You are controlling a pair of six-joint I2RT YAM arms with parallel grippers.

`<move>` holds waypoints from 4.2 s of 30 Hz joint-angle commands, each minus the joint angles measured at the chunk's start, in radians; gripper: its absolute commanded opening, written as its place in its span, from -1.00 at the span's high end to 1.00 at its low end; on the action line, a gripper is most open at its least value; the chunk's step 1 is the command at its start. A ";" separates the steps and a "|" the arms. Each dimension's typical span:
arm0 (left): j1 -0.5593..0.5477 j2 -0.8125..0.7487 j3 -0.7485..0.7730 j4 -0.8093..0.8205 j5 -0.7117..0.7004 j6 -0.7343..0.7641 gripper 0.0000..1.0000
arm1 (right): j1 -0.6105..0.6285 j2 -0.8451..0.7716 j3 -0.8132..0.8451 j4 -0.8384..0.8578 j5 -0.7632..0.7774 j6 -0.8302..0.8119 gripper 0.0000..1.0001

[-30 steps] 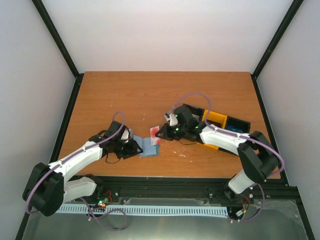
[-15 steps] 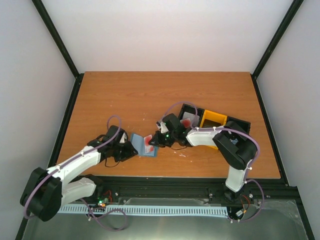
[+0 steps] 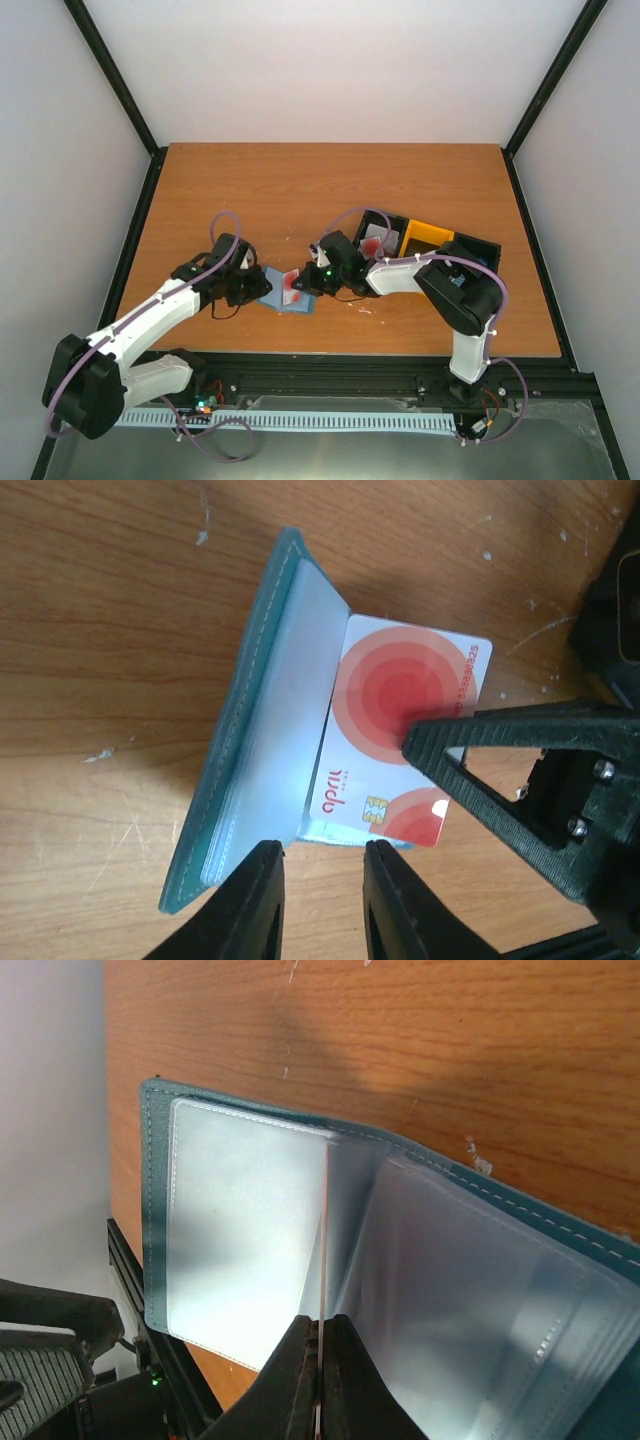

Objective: Put the credit cards into the card holder
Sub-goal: Insert the credit card into the card holder.

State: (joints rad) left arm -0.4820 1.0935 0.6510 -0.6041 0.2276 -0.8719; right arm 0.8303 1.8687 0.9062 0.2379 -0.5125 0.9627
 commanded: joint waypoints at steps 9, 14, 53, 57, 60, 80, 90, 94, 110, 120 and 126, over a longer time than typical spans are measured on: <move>0.047 0.186 0.042 0.062 -0.088 0.078 0.40 | 0.009 0.030 -0.019 0.083 0.049 0.073 0.95; 0.048 0.240 0.017 0.090 -0.100 0.076 0.49 | 0.015 0.038 -0.027 0.112 0.082 0.090 0.94; 0.048 0.272 -0.052 0.107 -0.012 0.103 0.58 | 0.087 0.156 -0.011 0.253 0.079 0.223 0.77; 0.048 0.268 -0.052 0.104 -0.019 0.105 0.57 | 0.087 0.087 -0.009 0.155 0.138 0.167 0.37; 0.048 0.265 -0.054 0.104 -0.021 0.108 0.56 | 0.087 0.049 0.028 0.014 0.184 0.120 0.30; 0.048 0.271 -0.054 0.125 0.009 0.128 0.56 | 0.104 0.108 0.172 -0.231 0.189 0.083 0.76; 0.049 0.263 -0.048 0.117 0.016 0.130 0.55 | 0.104 0.151 0.172 -0.076 0.115 0.116 0.76; 0.048 0.247 -0.028 0.099 -0.004 0.126 0.46 | 0.104 0.113 0.177 -0.137 0.158 0.075 0.62; 0.048 0.108 0.041 0.090 0.021 0.141 0.22 | 0.104 -0.097 0.280 -0.678 0.523 -0.102 0.14; 0.048 0.095 -0.051 0.272 0.209 0.144 0.23 | 0.147 0.032 0.430 -0.862 0.574 -0.258 -0.05; 0.048 0.149 -0.084 0.279 0.218 0.109 0.24 | 0.147 0.077 0.441 -0.890 0.570 -0.278 -0.14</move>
State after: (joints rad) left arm -0.4328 1.2011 0.5785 -0.3565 0.4168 -0.7422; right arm 0.9714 1.9163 1.3300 -0.5922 0.0284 0.7177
